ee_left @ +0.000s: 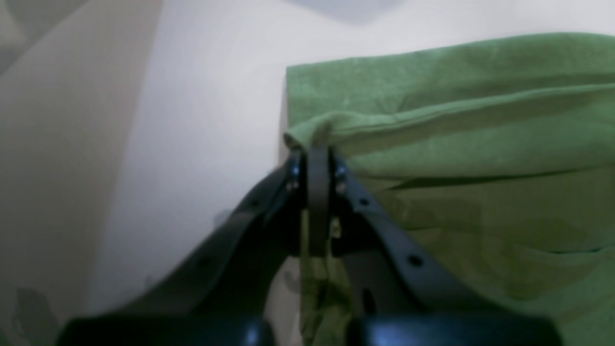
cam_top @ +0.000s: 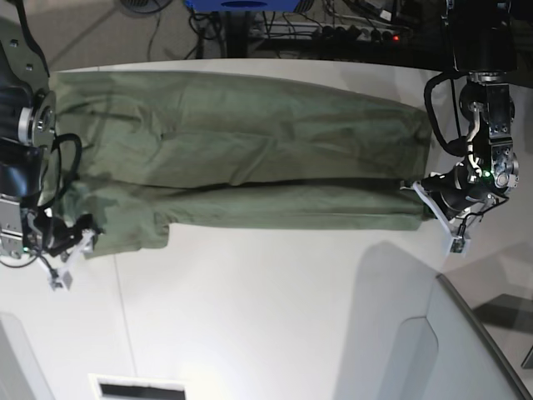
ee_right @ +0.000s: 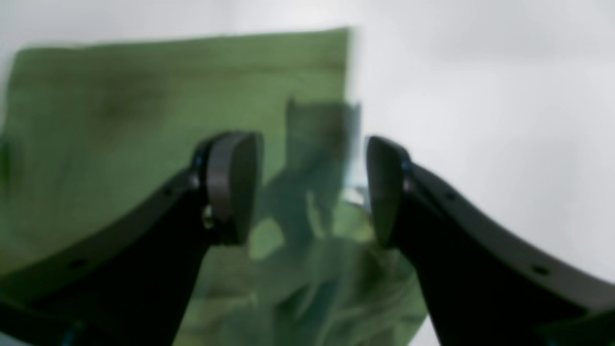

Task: Layout the t-shirt on the table in an organized manner, then fold the t-shirt properly
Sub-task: 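Hold the shirt edge with both grippers and shift it slightly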

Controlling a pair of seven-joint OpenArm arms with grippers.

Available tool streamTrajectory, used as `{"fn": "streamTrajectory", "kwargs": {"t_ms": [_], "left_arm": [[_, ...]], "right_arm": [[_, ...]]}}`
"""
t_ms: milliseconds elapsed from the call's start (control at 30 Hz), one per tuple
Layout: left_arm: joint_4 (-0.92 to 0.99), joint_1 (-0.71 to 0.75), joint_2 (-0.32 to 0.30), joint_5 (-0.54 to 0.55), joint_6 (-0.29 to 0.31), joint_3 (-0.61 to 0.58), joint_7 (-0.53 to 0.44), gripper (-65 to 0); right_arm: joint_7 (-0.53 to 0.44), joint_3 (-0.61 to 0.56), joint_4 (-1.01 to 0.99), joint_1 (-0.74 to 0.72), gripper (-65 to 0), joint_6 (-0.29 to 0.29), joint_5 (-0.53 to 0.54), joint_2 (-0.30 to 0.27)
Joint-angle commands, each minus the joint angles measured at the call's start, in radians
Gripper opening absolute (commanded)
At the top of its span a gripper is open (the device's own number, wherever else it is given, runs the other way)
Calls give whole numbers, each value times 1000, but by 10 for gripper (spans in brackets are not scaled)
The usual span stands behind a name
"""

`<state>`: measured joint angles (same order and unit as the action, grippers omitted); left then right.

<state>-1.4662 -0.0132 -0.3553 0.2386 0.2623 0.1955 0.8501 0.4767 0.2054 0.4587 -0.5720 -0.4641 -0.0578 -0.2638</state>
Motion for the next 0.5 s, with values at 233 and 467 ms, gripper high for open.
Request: {"fn": "streamTrajectory", "kwargs": {"t_ms": [233, 467], "left_arm": [[-20, -4, -17, 2, -5, 6, -15, -650], [-20, -4, -17, 2, -5, 6, -15, -650]], "right_arm": [[-74, 4, -33, -38, -294, -8, 14, -22], [-102, 1, -41, -15, -306, -8, 16, -18]]}}
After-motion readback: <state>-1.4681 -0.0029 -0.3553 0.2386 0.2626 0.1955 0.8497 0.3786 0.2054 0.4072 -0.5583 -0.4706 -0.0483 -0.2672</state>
